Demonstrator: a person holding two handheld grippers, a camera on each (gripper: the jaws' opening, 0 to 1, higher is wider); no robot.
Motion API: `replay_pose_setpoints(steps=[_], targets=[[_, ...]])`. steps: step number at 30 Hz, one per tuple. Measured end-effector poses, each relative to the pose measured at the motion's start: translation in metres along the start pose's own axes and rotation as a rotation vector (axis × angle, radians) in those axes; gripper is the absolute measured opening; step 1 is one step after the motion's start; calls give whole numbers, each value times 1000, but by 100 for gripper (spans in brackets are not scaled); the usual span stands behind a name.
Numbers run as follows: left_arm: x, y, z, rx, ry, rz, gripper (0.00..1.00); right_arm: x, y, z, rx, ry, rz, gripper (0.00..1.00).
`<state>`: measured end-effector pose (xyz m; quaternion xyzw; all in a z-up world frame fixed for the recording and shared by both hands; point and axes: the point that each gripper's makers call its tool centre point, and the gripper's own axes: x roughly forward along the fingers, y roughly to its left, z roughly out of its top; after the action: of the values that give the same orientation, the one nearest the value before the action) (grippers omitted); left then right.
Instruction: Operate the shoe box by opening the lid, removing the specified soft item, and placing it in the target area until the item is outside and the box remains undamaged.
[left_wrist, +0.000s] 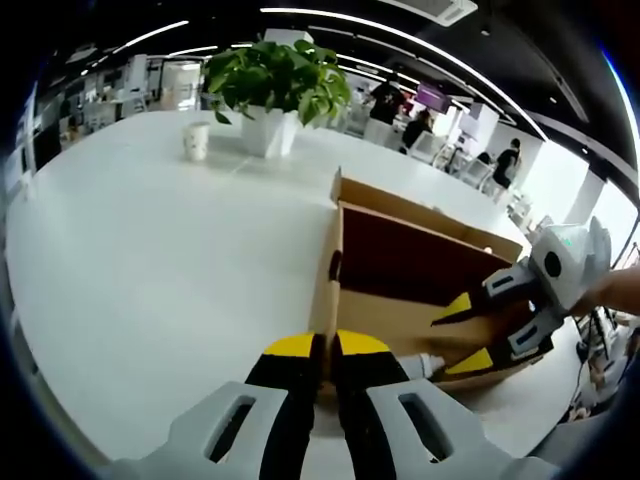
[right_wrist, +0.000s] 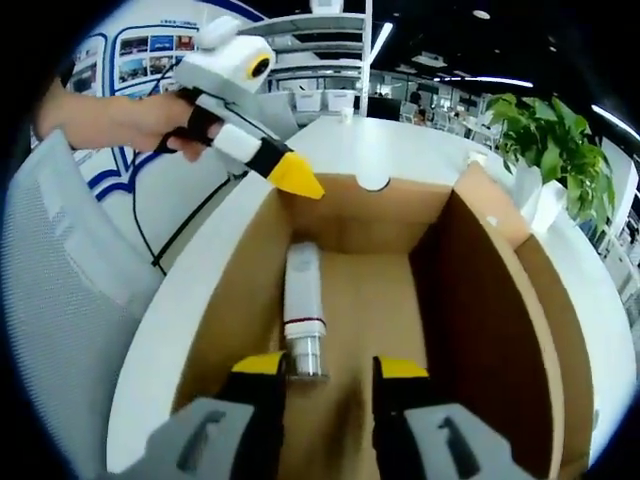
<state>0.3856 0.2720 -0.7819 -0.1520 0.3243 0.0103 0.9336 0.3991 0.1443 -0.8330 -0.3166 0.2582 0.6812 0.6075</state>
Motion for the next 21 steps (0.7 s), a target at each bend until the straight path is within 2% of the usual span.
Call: replay_pose_setpoints(steps=[1, 3, 5, 10, 15, 19, 21], targets=[[0, 0, 0, -1, 1, -1, 4, 3, 6, -4, -35, 17, 21, 28], [-1, -1, 0, -2, 1, -1, 4, 7, 14, -8, -34, 20, 44, 27], [0, -1, 0, 0, 0, -2, 4, 8, 12, -9, -39, 21, 33, 22], [0, -1, 0, -1, 2, -2, 4, 10, 9, -3, -23, -6, 29, 23], [-1, -2, 0, 6, 5, 1, 4, 14, 10, -1, -45, -9, 37, 22], [-2, -5, 0, 10, 3, 6, 4, 17, 13, -3, -74, 1, 38, 15], [-1, -3, 0, 11, 3, 7, 4, 15, 13, -2, -83, -4, 33, 15]])
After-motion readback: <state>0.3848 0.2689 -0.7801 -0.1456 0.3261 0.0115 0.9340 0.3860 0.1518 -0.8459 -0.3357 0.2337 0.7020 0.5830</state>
